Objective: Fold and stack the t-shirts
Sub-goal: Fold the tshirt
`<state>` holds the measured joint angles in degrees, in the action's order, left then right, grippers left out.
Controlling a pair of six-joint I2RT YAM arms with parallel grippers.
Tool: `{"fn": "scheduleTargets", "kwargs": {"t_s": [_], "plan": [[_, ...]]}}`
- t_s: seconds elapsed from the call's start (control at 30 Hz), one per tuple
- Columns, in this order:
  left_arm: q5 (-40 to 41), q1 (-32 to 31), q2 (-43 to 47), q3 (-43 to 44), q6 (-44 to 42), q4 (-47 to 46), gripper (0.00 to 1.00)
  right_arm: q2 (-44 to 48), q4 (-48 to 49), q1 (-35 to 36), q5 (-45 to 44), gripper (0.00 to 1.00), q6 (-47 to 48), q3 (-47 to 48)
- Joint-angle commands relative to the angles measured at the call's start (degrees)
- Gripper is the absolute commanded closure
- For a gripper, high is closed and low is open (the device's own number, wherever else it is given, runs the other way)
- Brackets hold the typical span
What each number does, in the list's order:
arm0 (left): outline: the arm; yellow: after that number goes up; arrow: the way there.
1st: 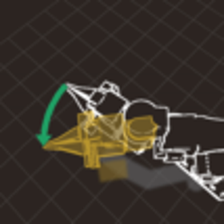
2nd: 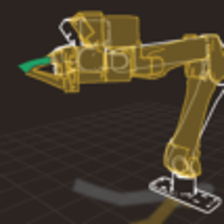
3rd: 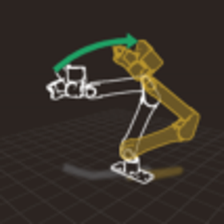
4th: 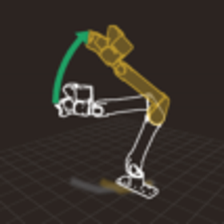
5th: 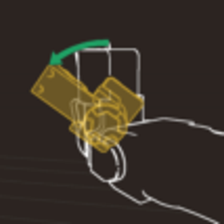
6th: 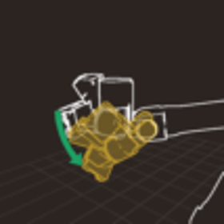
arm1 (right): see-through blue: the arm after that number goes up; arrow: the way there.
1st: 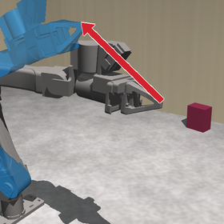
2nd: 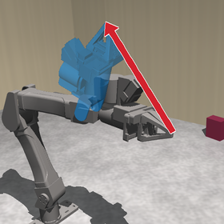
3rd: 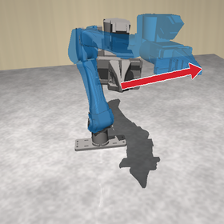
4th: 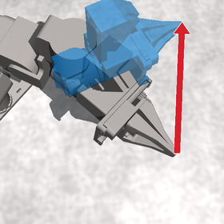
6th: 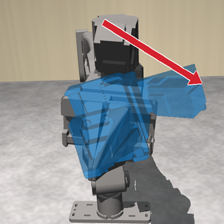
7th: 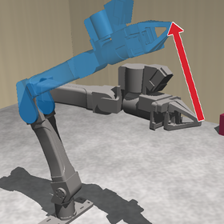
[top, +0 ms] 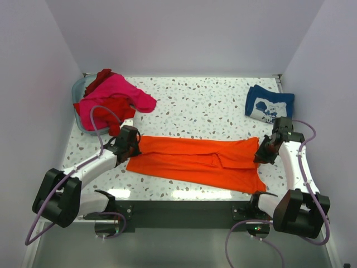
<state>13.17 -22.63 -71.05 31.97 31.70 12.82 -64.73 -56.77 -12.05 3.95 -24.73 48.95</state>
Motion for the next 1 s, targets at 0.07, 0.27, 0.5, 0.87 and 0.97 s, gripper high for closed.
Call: {"fn": "scheduleTargets", "kwargs": {"t_s": [0.07, 0.27, 0.5, 0.87, 0.97], "plan": [[0.7, 0.0, 1.2, 0.0, -0.9, -0.8, 1.00, 2.0, -1.8, -0.3, 0.2, 1.00, 0.9, 2.2], [6.1, 0.0, 2.9, 2.5, 1.2, 3.8, 1.00, 3.2, -4.9, -0.2, -1.0, 1.00, 1.5, 5.2], [9.7, 0.2, 2.8, 4.3, 2.1, 6.3, 1.00, 5.7, -8.0, -0.3, 0.1, 1.00, 2.2, 5.4], [12.7, 0.3, 0.0, 4.4, 3.1, 7.7, 1.00, 7.3, -11.2, -0.2, 2.1, 1.00, 2.7, 4.8], [13.3, 0.3, -0.8, 5.0, 3.3, 8.5, 0.93, 7.9, -11.2, -0.1, 2.6, 0.95, 2.7, 4.0]]}}
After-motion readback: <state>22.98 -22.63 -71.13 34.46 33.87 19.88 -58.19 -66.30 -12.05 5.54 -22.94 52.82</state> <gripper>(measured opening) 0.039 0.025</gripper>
